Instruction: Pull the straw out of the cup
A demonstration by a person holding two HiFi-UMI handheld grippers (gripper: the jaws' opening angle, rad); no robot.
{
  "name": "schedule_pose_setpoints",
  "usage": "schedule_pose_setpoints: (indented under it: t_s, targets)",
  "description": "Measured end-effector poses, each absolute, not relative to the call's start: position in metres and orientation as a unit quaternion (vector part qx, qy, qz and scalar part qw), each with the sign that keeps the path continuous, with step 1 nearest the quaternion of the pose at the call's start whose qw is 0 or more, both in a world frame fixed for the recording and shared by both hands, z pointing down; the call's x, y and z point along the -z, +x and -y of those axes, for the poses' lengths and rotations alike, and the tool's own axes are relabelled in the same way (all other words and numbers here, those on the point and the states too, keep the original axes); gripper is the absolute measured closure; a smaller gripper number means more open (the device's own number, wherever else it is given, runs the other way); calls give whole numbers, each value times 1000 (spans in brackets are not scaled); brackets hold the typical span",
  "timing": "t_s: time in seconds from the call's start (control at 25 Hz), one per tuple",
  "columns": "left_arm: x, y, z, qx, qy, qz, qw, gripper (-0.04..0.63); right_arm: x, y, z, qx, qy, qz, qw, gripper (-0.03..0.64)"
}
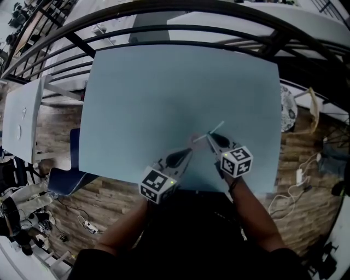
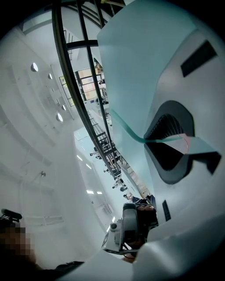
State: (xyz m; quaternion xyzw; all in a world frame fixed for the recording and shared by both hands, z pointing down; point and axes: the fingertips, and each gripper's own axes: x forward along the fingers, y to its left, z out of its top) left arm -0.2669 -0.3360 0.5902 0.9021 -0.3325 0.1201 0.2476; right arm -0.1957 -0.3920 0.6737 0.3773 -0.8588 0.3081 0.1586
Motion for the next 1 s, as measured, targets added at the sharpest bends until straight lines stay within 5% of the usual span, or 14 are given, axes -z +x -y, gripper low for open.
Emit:
schedule_pose_setpoints:
  t_s: [1.0]
  targets:
    - [-550, -288, 318, -76, 920, 313, 225, 584, -580, -200, 359, -226, 420, 870, 124, 583]
